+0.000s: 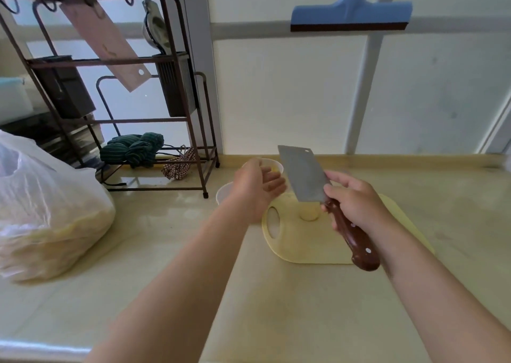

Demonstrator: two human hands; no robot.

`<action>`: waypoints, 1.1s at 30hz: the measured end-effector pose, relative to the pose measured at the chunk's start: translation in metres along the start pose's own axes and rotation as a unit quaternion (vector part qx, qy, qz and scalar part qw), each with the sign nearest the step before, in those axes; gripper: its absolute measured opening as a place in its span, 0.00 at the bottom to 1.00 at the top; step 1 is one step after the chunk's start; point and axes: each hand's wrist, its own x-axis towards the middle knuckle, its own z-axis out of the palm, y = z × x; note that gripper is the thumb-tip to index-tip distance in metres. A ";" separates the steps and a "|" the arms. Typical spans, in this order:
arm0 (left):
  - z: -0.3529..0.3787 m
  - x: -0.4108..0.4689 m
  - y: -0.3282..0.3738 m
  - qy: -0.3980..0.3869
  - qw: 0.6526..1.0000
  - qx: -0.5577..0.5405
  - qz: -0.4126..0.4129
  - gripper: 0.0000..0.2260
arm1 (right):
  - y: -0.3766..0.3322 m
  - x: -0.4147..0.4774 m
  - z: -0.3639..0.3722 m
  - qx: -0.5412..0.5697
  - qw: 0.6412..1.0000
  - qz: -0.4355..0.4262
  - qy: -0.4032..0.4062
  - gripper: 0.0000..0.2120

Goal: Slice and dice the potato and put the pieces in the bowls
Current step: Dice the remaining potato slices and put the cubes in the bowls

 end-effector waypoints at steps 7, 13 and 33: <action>0.044 -0.027 -0.049 -0.242 0.945 -0.158 -0.156 0.31 | 0.025 -0.006 -0.044 0.065 0.997 0.026 0.023 0.19; 0.051 -0.024 -0.060 -0.173 0.976 -0.047 -0.125 0.22 | 0.043 -0.002 -0.089 0.091 0.989 0.056 0.099 0.18; 0.035 0.003 -0.096 -0.058 0.642 0.736 0.207 0.18 | 0.075 -0.001 -0.140 0.061 0.987 0.056 0.140 0.17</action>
